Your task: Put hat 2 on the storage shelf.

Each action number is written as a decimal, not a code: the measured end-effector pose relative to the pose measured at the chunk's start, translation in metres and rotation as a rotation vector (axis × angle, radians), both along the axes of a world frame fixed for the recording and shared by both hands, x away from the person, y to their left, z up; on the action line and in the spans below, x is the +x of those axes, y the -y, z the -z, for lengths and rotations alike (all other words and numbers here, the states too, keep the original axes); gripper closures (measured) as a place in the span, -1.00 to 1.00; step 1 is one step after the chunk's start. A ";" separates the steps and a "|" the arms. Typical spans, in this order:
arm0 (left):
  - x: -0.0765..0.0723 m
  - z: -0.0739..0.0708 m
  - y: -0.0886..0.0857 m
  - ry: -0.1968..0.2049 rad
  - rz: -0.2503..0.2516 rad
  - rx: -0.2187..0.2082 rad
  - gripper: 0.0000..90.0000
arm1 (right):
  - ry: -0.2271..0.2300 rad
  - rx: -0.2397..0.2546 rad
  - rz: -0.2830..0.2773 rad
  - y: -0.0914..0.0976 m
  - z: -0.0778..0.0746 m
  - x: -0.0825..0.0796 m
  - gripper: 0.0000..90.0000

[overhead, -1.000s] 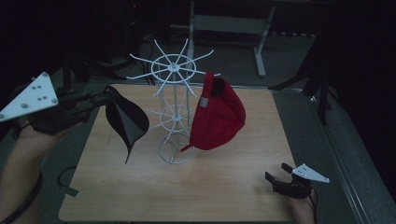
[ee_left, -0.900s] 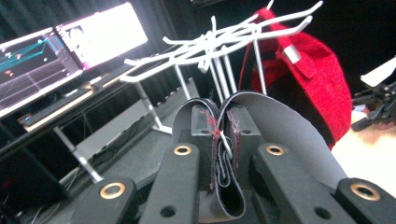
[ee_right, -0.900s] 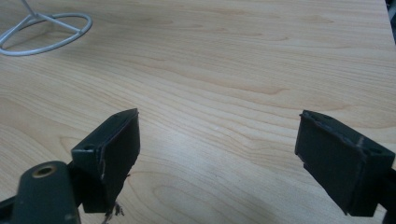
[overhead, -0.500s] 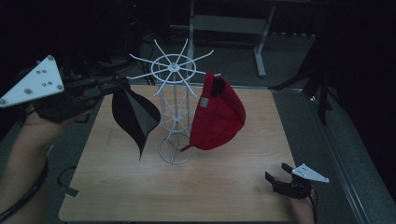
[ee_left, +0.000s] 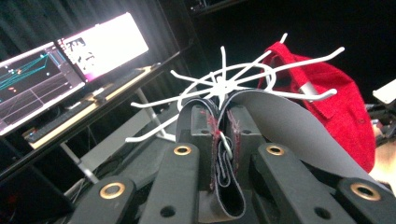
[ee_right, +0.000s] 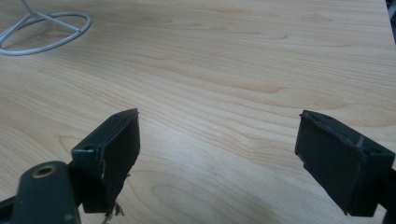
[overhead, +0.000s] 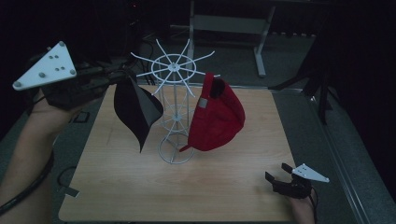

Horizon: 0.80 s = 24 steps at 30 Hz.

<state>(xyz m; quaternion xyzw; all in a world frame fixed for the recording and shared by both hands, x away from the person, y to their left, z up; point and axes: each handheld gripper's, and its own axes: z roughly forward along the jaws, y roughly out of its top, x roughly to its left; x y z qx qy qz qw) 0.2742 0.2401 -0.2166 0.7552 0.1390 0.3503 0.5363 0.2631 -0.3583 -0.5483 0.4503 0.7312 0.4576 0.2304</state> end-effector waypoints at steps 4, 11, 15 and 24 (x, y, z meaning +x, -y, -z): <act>0.002 -0.004 -0.002 -0.005 -0.007 -0.009 0.86 | 0.000 -0.001 0.000 0.000 0.000 0.000 -0.69; 0.004 -0.002 0.006 -0.013 0.044 -0.021 0.86 | 0.001 -0.001 0.001 0.000 0.000 0.000 -0.69; 0.008 0.006 0.011 -0.046 0.054 0.005 0.86 | -0.001 -0.001 0.001 0.000 0.000 0.000 -0.69; 0.008 0.026 0.012 -0.087 0.105 0.020 0.85 | -0.002 0.000 0.001 0.000 0.000 0.000 -0.69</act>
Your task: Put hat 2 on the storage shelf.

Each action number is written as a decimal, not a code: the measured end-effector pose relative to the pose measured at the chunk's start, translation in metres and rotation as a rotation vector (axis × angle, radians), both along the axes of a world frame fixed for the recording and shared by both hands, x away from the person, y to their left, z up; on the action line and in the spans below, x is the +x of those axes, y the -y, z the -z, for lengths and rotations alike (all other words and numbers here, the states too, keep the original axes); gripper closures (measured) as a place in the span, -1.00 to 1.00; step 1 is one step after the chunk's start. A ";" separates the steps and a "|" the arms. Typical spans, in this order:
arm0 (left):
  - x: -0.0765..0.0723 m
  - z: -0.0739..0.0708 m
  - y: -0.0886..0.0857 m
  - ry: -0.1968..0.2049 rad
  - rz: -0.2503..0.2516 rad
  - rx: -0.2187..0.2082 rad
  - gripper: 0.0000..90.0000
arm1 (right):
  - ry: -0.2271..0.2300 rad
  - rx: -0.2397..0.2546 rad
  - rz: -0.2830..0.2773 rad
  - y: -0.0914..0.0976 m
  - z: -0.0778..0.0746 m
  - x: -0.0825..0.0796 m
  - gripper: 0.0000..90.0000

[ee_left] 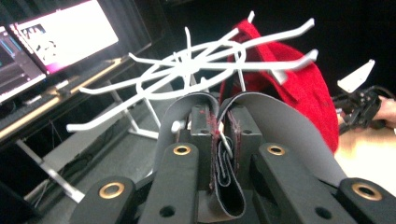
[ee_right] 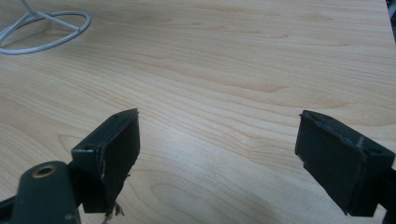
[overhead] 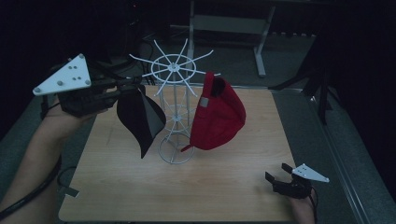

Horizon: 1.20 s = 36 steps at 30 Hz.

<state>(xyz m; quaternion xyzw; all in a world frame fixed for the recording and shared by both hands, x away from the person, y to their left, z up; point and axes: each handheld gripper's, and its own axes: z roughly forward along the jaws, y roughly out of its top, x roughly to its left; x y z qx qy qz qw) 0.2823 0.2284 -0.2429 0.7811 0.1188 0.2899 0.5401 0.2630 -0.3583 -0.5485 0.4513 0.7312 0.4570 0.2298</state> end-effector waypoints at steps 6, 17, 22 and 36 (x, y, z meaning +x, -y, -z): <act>-0.002 0.009 -0.001 -0.015 0.015 -0.015 0.83 | 0.000 0.001 0.000 0.000 0.000 0.000 -0.69; -0.003 0.023 -0.006 -0.072 0.028 -0.021 0.45 | -0.002 0.004 0.003 0.001 0.000 0.000 -0.69; -0.003 0.030 -0.013 -0.085 0.028 -0.054 0.41 | 0.001 0.003 0.002 0.001 0.000 0.000 -0.69; -0.017 0.056 -0.029 -0.111 0.027 -0.064 0.42 | 0.004 0.006 0.003 0.001 0.000 0.000 -0.69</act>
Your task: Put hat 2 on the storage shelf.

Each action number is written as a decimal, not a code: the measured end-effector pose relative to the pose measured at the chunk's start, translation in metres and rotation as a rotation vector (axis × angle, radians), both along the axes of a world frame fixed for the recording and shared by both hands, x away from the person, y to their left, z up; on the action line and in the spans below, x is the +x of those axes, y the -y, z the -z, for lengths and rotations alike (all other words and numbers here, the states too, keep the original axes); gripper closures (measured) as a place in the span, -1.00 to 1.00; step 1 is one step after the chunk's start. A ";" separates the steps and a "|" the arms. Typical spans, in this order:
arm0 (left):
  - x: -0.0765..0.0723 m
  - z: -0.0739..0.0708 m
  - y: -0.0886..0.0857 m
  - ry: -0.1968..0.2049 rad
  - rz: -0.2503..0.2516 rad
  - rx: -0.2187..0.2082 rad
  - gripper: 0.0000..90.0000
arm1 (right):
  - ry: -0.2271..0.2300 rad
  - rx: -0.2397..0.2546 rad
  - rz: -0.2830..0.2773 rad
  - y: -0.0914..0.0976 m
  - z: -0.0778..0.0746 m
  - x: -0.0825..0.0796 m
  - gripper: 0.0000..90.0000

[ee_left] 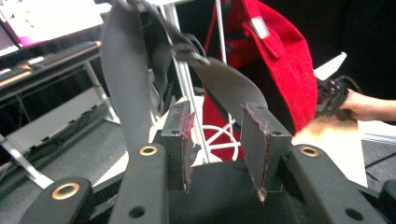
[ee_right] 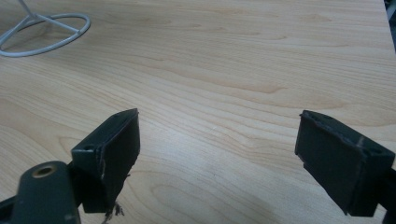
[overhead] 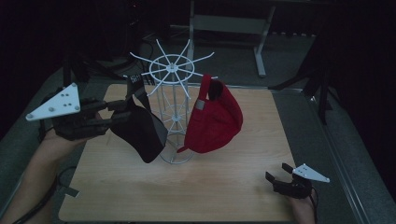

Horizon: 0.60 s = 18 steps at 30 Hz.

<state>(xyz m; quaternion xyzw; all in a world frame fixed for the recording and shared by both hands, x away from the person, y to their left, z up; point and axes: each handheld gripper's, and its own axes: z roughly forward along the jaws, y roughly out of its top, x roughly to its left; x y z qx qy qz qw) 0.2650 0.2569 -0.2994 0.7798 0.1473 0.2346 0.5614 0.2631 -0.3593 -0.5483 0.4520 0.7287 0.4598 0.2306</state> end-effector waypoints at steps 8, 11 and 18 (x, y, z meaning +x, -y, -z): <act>-0.007 0.027 -0.003 -0.035 0.013 0.010 0.42 | -0.001 -0.004 0.000 -0.001 0.000 0.000 -0.69; -0.009 0.035 -0.004 -0.043 0.013 0.010 0.42 | -0.001 -0.006 0.000 -0.001 0.000 0.000 -0.69; -0.015 0.055 -0.011 -0.063 0.002 0.003 0.42 | 0.000 -0.008 0.000 -0.001 0.000 0.000 -0.69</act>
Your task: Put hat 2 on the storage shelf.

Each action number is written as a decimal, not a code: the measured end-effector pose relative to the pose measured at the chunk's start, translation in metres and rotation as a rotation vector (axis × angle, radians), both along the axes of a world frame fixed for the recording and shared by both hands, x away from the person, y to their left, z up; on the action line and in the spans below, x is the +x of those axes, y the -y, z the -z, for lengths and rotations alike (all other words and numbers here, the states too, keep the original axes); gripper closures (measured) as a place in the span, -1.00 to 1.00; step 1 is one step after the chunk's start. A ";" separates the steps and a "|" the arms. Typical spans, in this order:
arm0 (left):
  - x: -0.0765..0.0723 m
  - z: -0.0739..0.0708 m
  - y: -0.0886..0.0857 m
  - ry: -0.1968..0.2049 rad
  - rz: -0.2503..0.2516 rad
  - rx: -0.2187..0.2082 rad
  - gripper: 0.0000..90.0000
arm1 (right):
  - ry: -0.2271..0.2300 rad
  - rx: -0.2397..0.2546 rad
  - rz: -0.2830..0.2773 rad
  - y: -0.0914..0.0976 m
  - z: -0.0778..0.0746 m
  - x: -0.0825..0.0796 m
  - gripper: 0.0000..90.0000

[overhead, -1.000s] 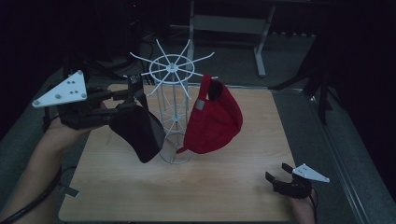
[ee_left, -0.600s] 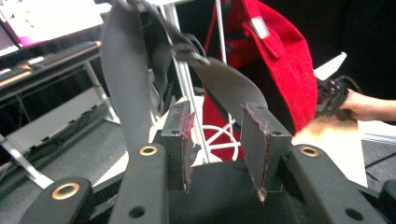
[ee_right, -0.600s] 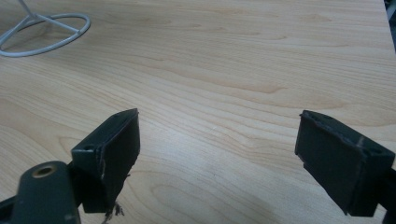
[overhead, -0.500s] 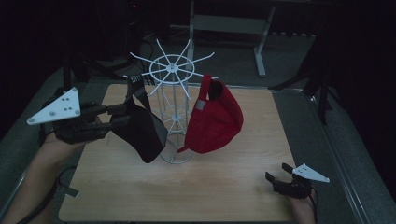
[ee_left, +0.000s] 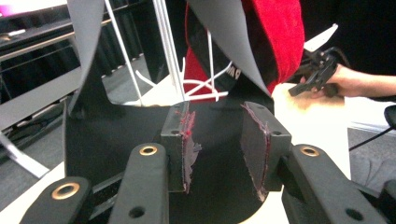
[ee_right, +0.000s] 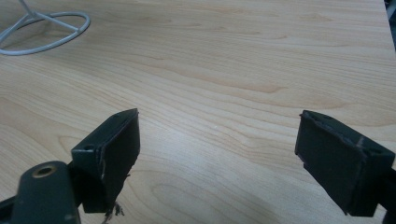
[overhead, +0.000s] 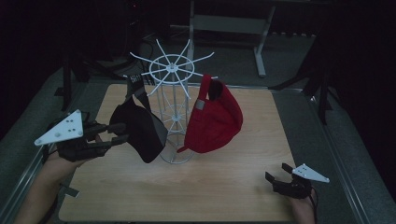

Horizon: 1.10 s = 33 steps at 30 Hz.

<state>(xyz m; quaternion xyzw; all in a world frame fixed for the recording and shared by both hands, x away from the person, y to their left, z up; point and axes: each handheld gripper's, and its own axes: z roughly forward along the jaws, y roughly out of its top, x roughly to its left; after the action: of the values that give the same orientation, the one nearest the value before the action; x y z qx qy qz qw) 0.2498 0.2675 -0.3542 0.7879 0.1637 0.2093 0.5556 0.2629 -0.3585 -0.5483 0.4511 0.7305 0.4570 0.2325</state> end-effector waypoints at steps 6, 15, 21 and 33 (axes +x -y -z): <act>-0.004 0.021 -0.004 -0.026 -0.009 -0.010 0.42 | 0.001 0.000 0.000 0.000 0.000 0.000 -0.69; -0.004 0.059 -0.009 -0.069 -0.030 -0.022 0.42 | 0.002 -0.002 0.000 -0.001 0.000 0.000 -0.69; -0.005 0.080 -0.012 -0.081 -0.044 -0.026 0.37 | 0.000 -0.006 0.000 -0.001 0.000 0.000 -0.69; -0.010 0.126 -0.013 -0.163 -0.062 -0.036 0.37 | 0.002 -0.005 0.001 -0.001 0.001 0.000 -0.69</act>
<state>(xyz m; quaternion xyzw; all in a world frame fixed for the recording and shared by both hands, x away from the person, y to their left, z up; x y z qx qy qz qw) 0.2400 0.2809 -0.4804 0.7868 0.2365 0.1584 0.5476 0.2630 -0.3578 -0.5491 0.4502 0.7313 0.4555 0.2345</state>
